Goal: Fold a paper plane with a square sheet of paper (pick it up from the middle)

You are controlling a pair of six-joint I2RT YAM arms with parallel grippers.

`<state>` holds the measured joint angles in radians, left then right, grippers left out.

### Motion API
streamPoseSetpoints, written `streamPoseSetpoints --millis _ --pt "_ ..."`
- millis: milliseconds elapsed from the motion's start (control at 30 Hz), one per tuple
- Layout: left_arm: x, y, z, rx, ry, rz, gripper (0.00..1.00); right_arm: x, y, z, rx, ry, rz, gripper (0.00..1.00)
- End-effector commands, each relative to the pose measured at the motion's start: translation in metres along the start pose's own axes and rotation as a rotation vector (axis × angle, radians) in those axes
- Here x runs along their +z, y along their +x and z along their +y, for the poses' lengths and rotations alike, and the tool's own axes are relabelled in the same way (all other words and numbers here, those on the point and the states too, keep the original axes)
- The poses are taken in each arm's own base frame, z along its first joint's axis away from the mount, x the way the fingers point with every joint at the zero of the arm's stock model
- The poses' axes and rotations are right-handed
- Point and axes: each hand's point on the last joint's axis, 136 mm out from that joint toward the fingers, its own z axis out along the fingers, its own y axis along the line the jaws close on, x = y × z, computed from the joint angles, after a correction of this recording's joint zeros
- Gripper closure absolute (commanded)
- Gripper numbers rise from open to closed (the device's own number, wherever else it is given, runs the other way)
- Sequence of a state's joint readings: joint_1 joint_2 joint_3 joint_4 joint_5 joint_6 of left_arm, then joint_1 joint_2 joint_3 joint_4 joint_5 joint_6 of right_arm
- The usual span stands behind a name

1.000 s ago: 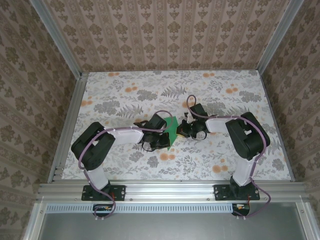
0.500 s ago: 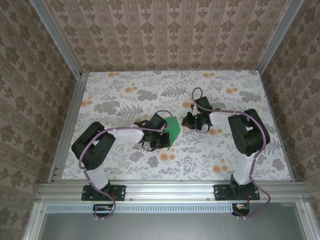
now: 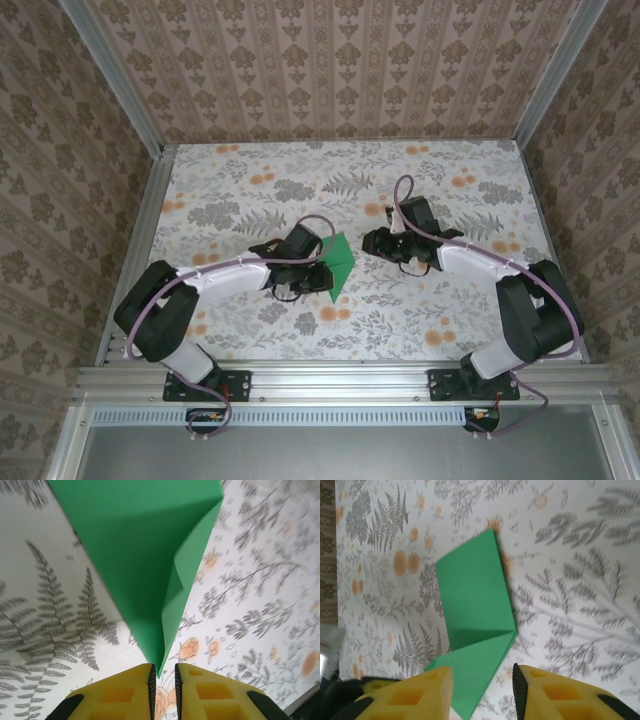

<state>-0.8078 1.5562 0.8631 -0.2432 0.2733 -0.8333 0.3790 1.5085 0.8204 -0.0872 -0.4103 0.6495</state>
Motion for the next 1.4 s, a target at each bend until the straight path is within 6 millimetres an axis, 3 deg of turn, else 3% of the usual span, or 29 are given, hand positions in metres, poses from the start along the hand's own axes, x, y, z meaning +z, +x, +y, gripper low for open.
streamPoseSetpoints --millis 0,233,567,733,933,1200,1367 --pt "-0.006 -0.015 0.004 0.012 0.0 -0.067 0.78 0.0 0.012 -0.008 -0.01 0.04 -0.002 0.54" --pt "0.001 -0.024 0.008 -0.003 -0.007 -0.086 0.73 0.018 0.022 -0.003 0.016 -0.004 0.041 0.49" --pt "-0.017 -0.026 -0.038 0.124 0.171 -0.147 0.79 0.03 0.023 -0.004 0.042 -0.008 0.061 0.5" --pt "-0.015 -0.02 -0.049 0.165 0.191 -0.136 0.81 0.031 0.022 -0.006 0.05 0.005 0.059 0.5" --pt "0.008 -0.015 -0.042 0.164 0.14 -0.067 0.84 0.031 0.02 -0.008 0.056 0.02 0.054 0.51" --pt "0.024 -0.029 -0.007 0.105 0.007 -0.092 0.87 0.03 0.02 -0.006 0.053 0.02 0.058 0.52" --pt "0.033 -0.028 0.008 0.079 -0.024 -0.076 0.9 0.03 0.021 0.002 0.029 0.002 0.072 0.61"
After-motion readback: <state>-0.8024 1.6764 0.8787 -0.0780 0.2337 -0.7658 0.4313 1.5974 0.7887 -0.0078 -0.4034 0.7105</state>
